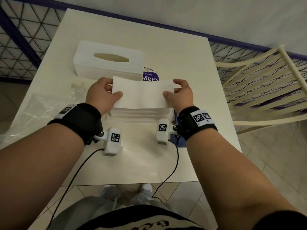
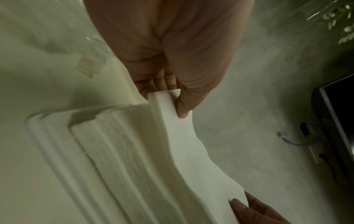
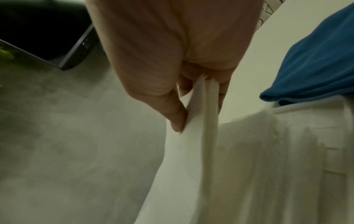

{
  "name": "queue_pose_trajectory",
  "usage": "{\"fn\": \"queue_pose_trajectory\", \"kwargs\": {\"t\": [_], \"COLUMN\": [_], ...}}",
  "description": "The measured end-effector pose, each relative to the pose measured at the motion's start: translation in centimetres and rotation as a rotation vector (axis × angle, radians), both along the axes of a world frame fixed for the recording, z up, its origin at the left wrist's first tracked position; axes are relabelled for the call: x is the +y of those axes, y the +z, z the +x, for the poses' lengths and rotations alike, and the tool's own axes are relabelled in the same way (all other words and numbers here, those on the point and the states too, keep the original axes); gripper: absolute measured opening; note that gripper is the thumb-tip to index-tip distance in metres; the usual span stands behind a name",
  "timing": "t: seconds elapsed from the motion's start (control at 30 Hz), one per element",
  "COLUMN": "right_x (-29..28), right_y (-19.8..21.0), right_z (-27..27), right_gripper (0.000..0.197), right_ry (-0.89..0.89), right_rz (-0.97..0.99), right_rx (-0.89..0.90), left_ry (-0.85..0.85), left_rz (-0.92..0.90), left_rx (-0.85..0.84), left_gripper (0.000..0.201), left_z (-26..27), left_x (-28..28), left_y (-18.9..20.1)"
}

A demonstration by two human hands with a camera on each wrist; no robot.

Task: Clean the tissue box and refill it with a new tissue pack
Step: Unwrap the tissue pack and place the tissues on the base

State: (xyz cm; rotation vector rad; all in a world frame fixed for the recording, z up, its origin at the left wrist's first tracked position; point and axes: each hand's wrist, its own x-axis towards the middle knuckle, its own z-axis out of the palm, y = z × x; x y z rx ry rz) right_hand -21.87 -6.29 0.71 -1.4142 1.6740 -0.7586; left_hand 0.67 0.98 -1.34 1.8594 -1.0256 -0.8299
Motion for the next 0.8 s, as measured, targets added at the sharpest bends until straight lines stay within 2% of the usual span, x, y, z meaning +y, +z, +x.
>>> {"fn": "queue_pose_trajectory", "kwargs": {"t": [0.07,0.17,0.27,0.33,0.43,0.6,0.73,0.8], "right_x": [0.2,0.7,1.5,1.8,2.0,1.6,1.3,1.3], "right_y": [-0.6,-1.4,-1.3,-1.6,-2.5,-2.4,-2.7,-2.7], "right_z": [0.0,-0.3,-1.1,-1.4,-1.1,-1.1,-1.4,-1.3], "right_gripper": [0.058,0.067,0.097,0.115,0.124,0.111,0.106,0.107], "right_ry": [0.020,0.050,0.194,0.340,0.412,0.390,0.350,0.370], "right_rz": [0.029,0.047,0.153,0.265,0.308,0.271,0.257,0.271], "right_rx": [0.067,0.156,0.124,0.187,0.300,0.299,0.299,0.324], "left_ry": [-0.004,-0.079,-0.263,-0.315,-0.342,-0.280,-0.270,-0.291], "left_rz": [0.045,0.102,0.230,0.283,0.314,0.322,0.329,0.339], "left_rx": [-0.068,-0.143,-0.219,-0.257,-0.312,-0.370,-0.388,-0.381], "left_gripper": [0.057,0.093,0.124,0.132,0.121,0.097,0.093,0.098], "left_z": [-0.1,-0.1,0.0,0.0,-0.6,-1.5,-1.4,-1.3], "left_x": [0.2,0.9,1.9,2.3,2.7,2.5,2.3,2.3], "left_y": [-0.6,-1.5,-2.2,-2.9,-3.3,-3.0,-3.1,-2.9]}}
